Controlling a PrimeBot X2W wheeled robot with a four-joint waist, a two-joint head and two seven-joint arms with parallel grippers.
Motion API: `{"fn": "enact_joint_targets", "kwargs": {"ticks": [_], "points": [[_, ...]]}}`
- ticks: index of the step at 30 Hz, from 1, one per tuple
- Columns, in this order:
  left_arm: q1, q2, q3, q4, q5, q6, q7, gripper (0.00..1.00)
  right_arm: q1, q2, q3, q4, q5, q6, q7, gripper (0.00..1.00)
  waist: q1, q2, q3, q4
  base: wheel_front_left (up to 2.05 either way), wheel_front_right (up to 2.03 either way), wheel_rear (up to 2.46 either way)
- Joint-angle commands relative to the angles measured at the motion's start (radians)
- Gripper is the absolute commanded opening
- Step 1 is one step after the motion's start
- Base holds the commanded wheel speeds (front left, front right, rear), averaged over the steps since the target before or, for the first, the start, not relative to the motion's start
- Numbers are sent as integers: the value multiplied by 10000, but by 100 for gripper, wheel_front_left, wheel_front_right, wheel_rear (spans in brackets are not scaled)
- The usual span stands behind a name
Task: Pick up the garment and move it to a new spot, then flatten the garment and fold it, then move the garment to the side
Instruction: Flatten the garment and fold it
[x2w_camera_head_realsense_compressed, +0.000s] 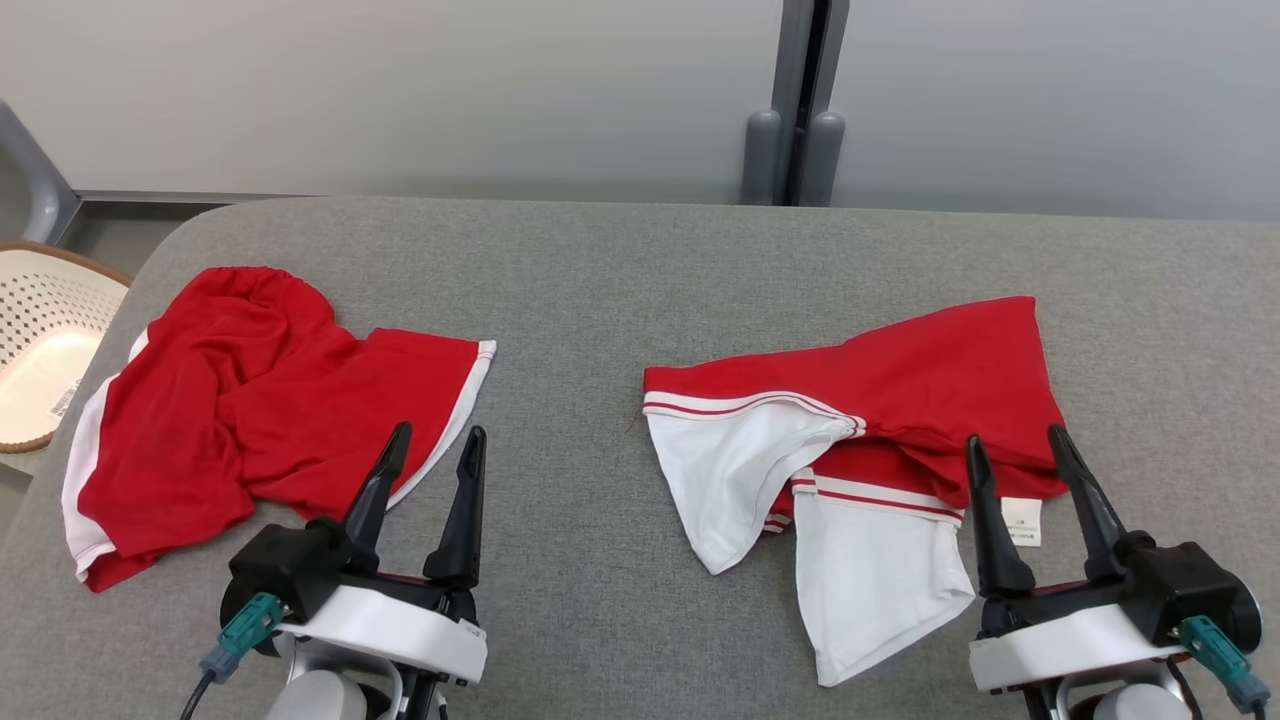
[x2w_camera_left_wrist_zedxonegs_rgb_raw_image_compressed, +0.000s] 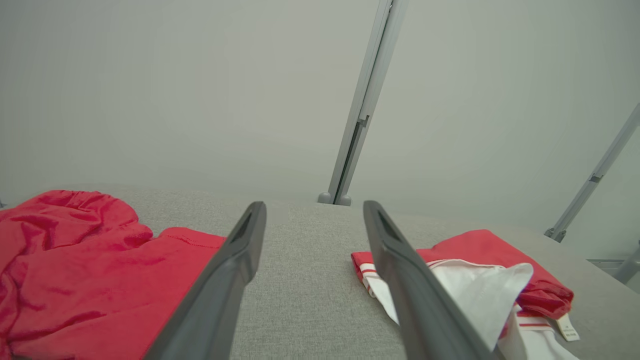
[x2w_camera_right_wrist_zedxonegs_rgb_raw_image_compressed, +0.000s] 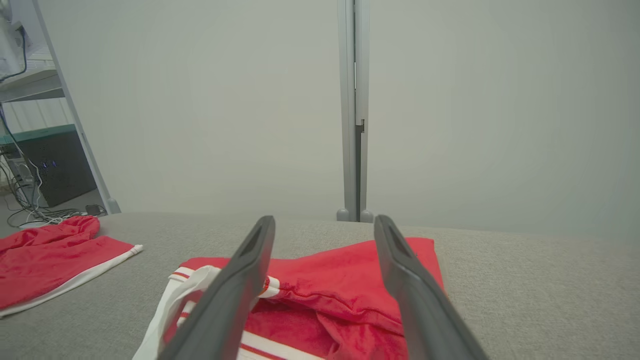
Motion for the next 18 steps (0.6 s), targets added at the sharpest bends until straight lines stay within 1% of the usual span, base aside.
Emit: {"fn": "enact_joint_targets", "kwargs": {"ticks": [1, 5, 10, 12, 14, 18], "points": [[11, 46, 0, 11, 62, -10, -2, 100, 91, 9, 83, -76, 20, -10, -8, 100, 0, 0, -9, -42, 0, 0, 0], [-48, 34, -92, 46, 49, -10, -2, 100, 38, 55, 502, -32, 172, -10, -8, 100, 0, 0, 22, 32, 0, 0, 0], [-169, 33, -185, 123, 3, -10, -2, 100, -301, 7, 1262, 495, 567, -7, 55, 100, 0, 0, 118, 294, 0, 0, 0], [-196, 24, -235, 136, -31, -11, -2, 100, -533, -328, 1415, 743, -28, -8, 168, 100, 0, 0, 201, 442, 0, 0, 0], [-213, 20, -260, 165, -91, -11, -2, 100, -691, -358, 1410, 1006, -513, -7, 239, 100, 0, 0, 314, 598, 0, 0, 0], [-290, 9, -267, 202, -158, -11, -2, 100, -1018, -323, 1409, 1303, -626, -7, 314, 100, 0, 0, 493, 850, 0, 0, 0]]}}
